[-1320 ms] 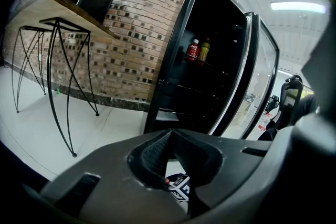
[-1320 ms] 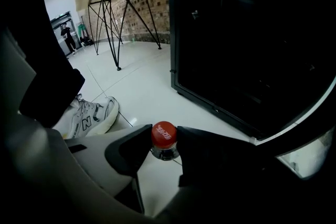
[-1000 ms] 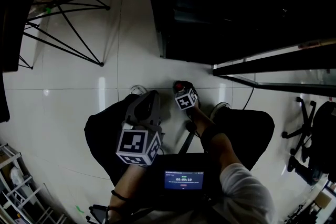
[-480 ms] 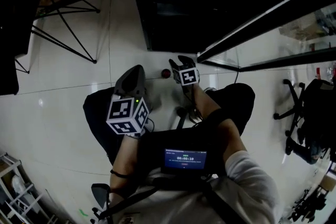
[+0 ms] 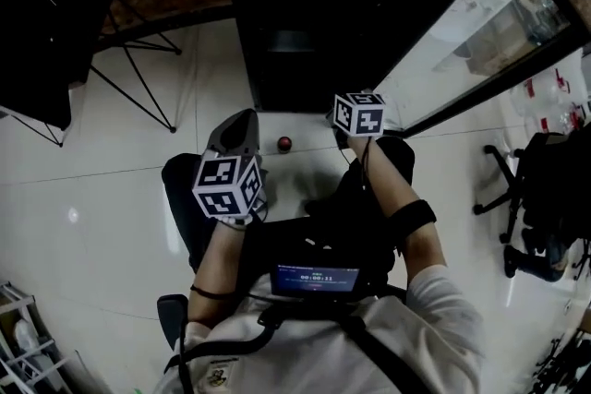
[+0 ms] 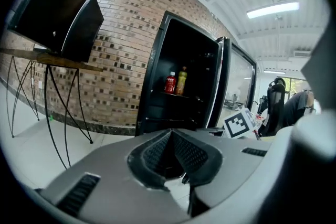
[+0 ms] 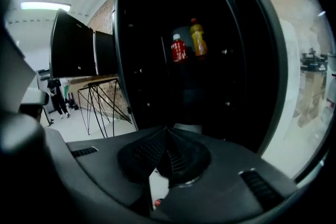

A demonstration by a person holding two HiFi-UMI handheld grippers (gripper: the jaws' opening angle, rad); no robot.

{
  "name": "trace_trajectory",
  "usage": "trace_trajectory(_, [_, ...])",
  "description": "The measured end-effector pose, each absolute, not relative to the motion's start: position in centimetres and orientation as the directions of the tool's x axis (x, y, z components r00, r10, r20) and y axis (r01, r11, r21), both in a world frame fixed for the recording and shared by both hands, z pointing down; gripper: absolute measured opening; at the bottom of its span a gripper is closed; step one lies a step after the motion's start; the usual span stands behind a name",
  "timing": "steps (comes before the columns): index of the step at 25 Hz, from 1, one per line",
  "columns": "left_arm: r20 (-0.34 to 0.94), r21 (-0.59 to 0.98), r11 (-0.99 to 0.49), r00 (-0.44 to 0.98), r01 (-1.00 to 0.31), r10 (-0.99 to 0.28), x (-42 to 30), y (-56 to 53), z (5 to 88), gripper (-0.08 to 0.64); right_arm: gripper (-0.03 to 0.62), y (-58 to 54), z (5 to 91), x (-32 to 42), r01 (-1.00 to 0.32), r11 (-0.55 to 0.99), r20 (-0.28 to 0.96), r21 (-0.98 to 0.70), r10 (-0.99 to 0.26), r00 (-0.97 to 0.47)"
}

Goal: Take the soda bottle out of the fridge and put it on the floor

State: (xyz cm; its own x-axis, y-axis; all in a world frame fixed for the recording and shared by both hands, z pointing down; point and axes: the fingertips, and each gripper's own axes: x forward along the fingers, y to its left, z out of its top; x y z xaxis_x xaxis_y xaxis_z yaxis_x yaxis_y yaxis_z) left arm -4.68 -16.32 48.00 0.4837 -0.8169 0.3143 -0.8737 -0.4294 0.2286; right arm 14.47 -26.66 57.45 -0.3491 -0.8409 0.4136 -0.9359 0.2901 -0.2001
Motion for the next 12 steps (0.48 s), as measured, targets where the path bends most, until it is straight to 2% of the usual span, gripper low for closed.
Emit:
trace_trajectory(5, [0.309,0.199,-0.452,0.494,-0.869,-0.813,-4.3,-15.2,46.5,0.002,0.0,-22.8,50.4,15.7,-0.918,0.312,0.329,-0.245,-0.864,-0.381])
trace_trajectory(12, [0.305,0.175,-0.45,0.483,-0.876,-0.821,-4.1,-14.7,46.6,0.002,0.0,-17.8,45.7,18.3,-0.921,0.301,0.266,-0.247,-0.893,-0.364])
